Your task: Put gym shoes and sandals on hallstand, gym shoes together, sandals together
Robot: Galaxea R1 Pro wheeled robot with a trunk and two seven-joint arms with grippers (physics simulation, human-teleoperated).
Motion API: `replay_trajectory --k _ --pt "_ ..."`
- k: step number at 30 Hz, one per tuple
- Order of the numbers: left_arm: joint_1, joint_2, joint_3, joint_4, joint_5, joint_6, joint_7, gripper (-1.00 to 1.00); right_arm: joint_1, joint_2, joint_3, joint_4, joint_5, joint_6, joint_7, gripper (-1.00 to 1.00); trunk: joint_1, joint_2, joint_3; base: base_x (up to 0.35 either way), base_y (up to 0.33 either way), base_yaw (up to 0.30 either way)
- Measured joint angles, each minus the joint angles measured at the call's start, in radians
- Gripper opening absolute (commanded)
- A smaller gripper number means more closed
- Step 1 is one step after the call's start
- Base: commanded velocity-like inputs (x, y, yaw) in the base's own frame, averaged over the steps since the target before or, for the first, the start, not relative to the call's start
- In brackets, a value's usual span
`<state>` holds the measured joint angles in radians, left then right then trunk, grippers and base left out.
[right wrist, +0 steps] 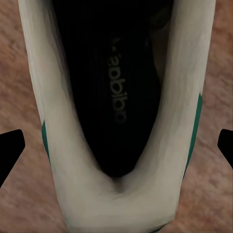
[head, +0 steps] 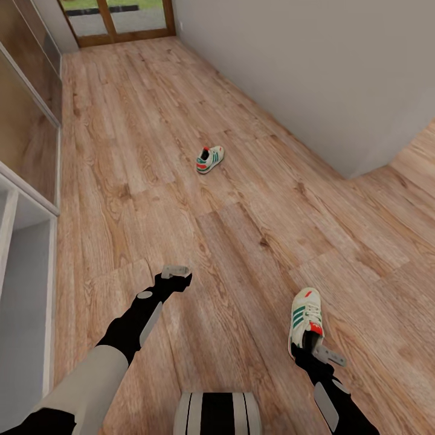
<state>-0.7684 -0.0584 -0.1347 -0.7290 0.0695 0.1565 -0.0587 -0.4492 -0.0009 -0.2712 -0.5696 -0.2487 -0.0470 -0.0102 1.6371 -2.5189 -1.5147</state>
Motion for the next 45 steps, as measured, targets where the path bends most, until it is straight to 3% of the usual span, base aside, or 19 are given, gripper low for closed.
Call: replay_trajectory --k 8,37,38,45 --pt "0.000 0.000 0.001 0.000 0.000 0.000 0.001 1.00 0.000 0.000 0.000 0.000 0.000 0.000 0.000 1.00 0.003 -0.001 -0.026 0.000 0.000 0.061" --pt "0.000 -0.003 0.000 0.000 0.000 0.000 0.010 1.00 0.000 -0.001 0.000 -0.002 0.003 0.000 0.000 1.00 0.003 -0.001 -0.028 0.000 0.000 0.007" --pt "0.000 -0.003 0.000 0.000 0.000 0.000 0.010 1.00 0.000 -0.001 0.000 -0.002 0.003 0.000 0.000 -1.00 0.003 -0.001 -0.028 0.000 0.000 0.000" --pt "0.000 -0.003 0.000 0.000 0.000 0.000 0.010 1.00 0.000 -0.001 0.000 -0.002 0.005 0.000 -0.021 -1.00 0.003 -0.001 -0.028 0.000 0.000 0.000"
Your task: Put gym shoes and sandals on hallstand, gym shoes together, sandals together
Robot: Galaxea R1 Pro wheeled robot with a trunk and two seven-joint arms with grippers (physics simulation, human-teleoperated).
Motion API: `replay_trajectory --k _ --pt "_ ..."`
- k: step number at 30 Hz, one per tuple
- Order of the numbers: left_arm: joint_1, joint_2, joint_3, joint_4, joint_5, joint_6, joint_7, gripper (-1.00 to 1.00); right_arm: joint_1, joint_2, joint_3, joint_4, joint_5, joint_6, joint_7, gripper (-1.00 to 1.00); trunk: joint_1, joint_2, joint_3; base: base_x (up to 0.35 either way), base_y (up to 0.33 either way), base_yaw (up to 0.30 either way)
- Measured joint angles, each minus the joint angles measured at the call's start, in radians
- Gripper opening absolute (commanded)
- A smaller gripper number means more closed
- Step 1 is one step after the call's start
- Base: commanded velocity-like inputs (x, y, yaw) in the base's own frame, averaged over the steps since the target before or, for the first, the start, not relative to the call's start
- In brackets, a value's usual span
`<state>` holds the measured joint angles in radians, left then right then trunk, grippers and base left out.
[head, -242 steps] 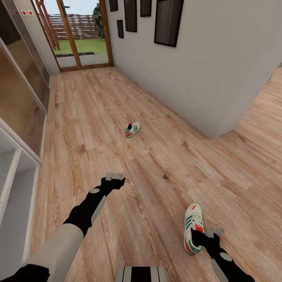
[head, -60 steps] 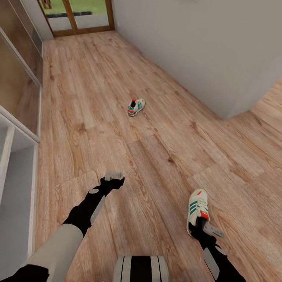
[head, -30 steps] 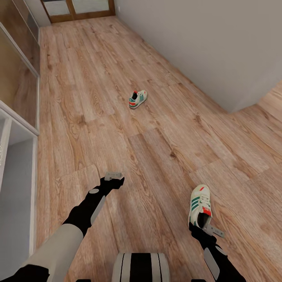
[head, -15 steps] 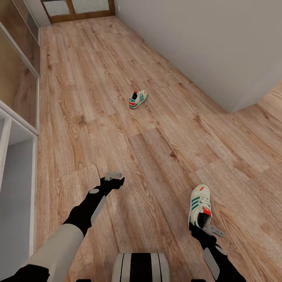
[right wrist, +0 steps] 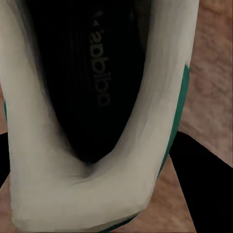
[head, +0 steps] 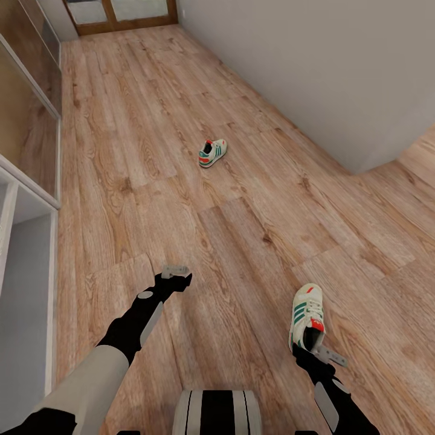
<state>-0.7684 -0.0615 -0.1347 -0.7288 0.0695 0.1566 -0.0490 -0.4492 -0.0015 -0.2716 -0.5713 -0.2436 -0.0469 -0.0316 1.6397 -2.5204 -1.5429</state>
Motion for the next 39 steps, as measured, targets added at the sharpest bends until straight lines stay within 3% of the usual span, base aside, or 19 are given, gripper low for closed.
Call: replay_trajectory --k 19,39 --pt "0.000 0.001 0.001 -0.001 0.000 0.000 0.000 1.00 0.000 0.000 0.000 0.000 -0.001 0.000 -0.011 -1.00 0.000 0.000 0.000 0.000 0.000 0.000" --pt "0.000 0.006 0.001 0.000 -0.002 0.008 0.001 1.00 0.000 0.000 0.001 -0.001 -0.001 0.000 -0.009 -1.00 -0.009 0.005 0.077 0.000 0.000 0.000"
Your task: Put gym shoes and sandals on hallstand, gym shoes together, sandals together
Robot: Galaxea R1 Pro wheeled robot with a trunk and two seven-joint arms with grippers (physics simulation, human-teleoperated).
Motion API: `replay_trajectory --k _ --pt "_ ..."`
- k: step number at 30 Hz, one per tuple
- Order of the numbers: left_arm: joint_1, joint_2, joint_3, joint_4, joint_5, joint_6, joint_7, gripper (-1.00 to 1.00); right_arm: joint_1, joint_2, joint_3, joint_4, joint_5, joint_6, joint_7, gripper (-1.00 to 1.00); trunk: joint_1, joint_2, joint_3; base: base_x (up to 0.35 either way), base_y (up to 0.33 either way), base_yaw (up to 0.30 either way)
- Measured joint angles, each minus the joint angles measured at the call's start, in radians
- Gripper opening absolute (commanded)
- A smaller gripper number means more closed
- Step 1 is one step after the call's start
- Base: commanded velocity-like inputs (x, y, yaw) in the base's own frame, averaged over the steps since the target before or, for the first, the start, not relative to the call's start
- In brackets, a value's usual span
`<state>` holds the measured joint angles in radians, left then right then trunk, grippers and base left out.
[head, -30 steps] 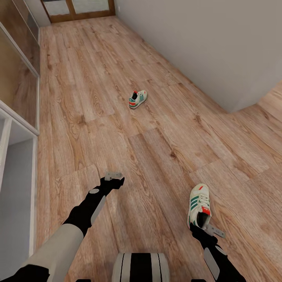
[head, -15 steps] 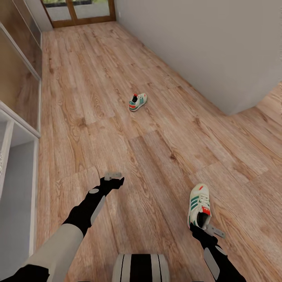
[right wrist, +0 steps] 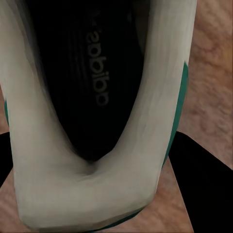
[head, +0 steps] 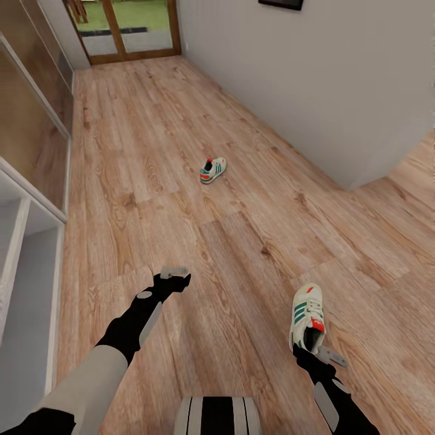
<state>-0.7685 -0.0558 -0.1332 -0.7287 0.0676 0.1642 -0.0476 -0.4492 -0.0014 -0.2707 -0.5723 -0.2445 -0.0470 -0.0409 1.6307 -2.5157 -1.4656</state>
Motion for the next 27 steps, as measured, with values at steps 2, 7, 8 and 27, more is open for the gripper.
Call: replay_trajectory --k 2,7,8,27 --pt "0.001 0.000 0.000 0.000 0.000 -0.001 0.000 1.00 0.000 0.000 0.000 0.000 0.000 0.000 0.000 -1.00 -0.001 0.000 0.008 0.000 0.000 0.000" --pt "0.001 0.002 0.001 0.000 0.000 -0.001 0.000 1.00 0.000 0.000 0.005 -0.001 0.001 -0.001 0.000 -1.00 -0.003 0.002 0.027 0.000 0.000 0.000" --pt "0.001 0.002 0.001 0.000 0.000 0.000 0.000 1.00 0.000 0.000 0.005 -0.001 0.001 -0.001 0.000 -1.00 -0.004 0.002 0.031 0.000 0.000 0.000" --pt "0.079 0.045 0.008 0.011 -0.001 -0.008 0.032 1.00 0.002 -0.036 0.011 0.003 0.205 -0.086 0.006 -1.00 -0.012 0.006 0.119 0.000 0.000 -0.056"
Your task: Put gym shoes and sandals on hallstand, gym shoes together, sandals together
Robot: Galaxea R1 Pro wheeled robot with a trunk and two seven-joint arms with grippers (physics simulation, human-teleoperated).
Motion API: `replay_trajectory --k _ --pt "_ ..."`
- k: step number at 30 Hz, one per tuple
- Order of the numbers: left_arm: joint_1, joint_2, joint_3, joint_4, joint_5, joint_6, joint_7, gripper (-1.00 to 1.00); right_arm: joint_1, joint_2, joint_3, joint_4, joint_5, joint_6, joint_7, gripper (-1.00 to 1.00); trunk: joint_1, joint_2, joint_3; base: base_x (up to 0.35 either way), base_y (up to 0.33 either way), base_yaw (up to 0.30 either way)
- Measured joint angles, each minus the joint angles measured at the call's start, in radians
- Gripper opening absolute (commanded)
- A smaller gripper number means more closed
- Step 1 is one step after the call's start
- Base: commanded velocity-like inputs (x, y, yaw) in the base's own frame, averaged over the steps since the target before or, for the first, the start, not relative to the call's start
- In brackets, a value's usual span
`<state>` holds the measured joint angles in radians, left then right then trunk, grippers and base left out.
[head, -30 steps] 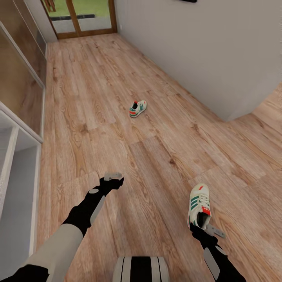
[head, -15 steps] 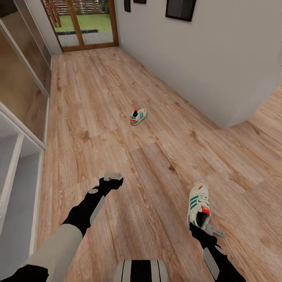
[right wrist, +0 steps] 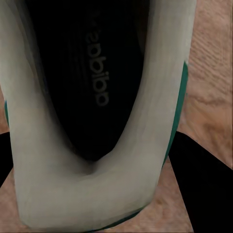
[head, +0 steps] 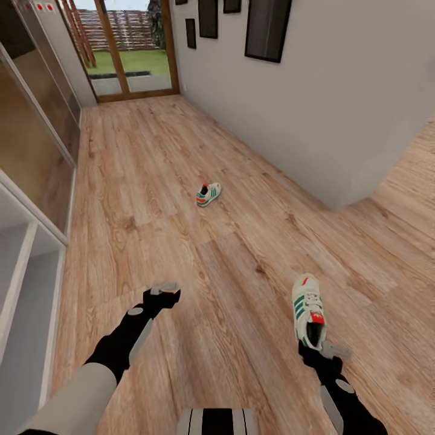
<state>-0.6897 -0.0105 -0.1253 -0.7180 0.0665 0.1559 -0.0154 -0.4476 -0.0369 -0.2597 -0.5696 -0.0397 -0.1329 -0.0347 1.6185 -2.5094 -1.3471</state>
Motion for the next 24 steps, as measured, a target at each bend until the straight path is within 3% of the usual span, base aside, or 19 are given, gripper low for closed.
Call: replay_trajectory --k 3,6,12,20,22,24 --pt "0.030 0.002 0.016 0.000 0.001 -0.006 0.015 1.00 0.001 -0.004 0.000 0.000 0.064 -0.029 0.001 -1.00 -0.001 0.001 0.016 0.000 0.000 -0.109" --pt "0.063 0.002 0.040 0.002 0.001 -0.034 0.020 1.00 0.003 -0.013 0.000 0.002 0.084 -0.056 0.002 -1.00 -0.003 0.001 0.032 0.000 0.000 -0.109" --pt "0.137 0.002 0.068 0.004 -0.001 -0.133 0.024 1.00 0.032 -0.024 0.000 0.005 0.096 -0.094 0.006 -1.00 -0.005 0.003 0.065 0.000 0.000 -0.109" --pt "0.242 0.002 0.078 0.003 0.000 -0.185 0.059 1.00 0.095 -0.036 0.002 0.006 0.099 -0.122 0.043 -1.00 -0.009 0.005 0.108 0.000 0.000 -0.109" --pt "0.273 0.002 0.078 0.004 0.000 -0.214 0.076 1.00 0.108 -0.051 0.004 0.007 0.099 -0.135 0.070 -1.00 -0.010 0.005 0.119 0.000 0.000 -0.109" --pt "0.319 0.002 0.079 0.004 -0.001 -0.278 0.108 1.00 0.130 -0.082 0.005 0.022 0.098 -0.145 0.131 -1.00 -0.011 0.006 0.130 0.000 0.000 -0.109"
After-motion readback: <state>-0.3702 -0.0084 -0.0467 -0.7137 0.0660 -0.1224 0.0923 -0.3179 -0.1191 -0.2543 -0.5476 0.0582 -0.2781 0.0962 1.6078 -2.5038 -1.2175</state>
